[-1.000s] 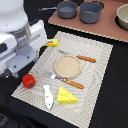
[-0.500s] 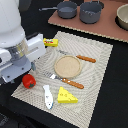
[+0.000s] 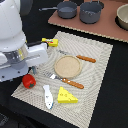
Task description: Interact with the objects in diverse but meaningful ways.
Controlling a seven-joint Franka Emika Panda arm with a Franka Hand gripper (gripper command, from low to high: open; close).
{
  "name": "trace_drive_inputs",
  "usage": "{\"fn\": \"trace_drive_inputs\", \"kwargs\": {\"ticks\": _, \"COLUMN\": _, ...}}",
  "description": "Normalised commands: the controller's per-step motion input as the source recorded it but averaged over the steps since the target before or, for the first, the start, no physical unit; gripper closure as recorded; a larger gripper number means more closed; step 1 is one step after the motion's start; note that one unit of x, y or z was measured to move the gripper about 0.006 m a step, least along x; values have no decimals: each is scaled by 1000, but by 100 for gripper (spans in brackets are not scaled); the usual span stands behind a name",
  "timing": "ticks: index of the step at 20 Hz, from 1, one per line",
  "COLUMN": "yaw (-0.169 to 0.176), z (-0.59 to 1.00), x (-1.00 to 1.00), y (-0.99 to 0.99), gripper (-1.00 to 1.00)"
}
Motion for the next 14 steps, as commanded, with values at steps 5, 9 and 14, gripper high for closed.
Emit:
{"fn": "trace_drive_inputs", "kwargs": {"ticks": 5, "yaw": -5, "z": -23, "x": 395, "y": -5, "gripper": -100}}
{"fn": "trace_drive_inputs", "kwargs": {"ticks": 9, "yaw": -9, "z": -127, "x": 281, "y": -65, "gripper": -100}}
{"fn": "trace_drive_inputs", "kwargs": {"ticks": 14, "yaw": -8, "z": -163, "x": 183, "y": -143, "gripper": -100}}
